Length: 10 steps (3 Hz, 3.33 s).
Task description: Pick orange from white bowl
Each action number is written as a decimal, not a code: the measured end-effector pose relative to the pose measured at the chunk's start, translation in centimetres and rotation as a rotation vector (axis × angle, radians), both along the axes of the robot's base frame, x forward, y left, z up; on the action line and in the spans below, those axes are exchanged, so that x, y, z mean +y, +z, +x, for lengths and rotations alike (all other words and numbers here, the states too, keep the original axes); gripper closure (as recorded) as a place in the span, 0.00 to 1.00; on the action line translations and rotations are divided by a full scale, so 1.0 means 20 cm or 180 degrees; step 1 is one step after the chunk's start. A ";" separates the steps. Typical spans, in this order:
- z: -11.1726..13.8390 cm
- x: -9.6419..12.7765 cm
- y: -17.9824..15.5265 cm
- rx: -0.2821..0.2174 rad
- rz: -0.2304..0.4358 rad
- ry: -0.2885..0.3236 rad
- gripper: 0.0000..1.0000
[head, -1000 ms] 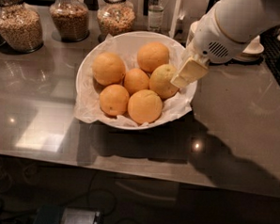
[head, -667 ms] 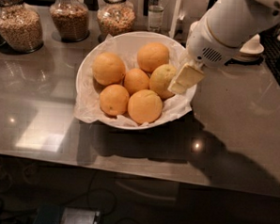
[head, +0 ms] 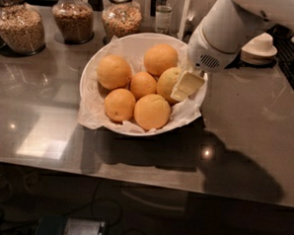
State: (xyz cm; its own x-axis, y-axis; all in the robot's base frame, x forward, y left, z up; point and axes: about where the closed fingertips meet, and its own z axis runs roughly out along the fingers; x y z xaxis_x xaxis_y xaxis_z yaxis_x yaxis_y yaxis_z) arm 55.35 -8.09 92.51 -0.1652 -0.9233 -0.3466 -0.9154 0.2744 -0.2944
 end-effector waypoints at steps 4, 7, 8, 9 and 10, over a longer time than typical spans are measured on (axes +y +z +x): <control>0.04 0.08 -0.07 0.0088 -0.0094 0.0178 0.45; 0.04 0.10 -0.09 0.0182 -0.0079 0.0238 0.31; 0.04 0.10 -0.10 0.0219 -0.0052 0.0245 0.34; 0.04 0.10 -0.10 0.0244 -0.0041 0.0240 0.42; 0.04 0.10 -0.09 0.0245 -0.0040 0.0240 0.52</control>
Offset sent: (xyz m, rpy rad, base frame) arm 0.0224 0.0190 -0.0315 -0.0573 0.0162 0.0751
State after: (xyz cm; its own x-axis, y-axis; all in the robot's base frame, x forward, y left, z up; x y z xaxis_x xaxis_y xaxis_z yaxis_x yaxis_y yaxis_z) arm 56.08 -6.01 90.70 -0.1208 -0.9384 -0.3238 -0.9533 0.2006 -0.2256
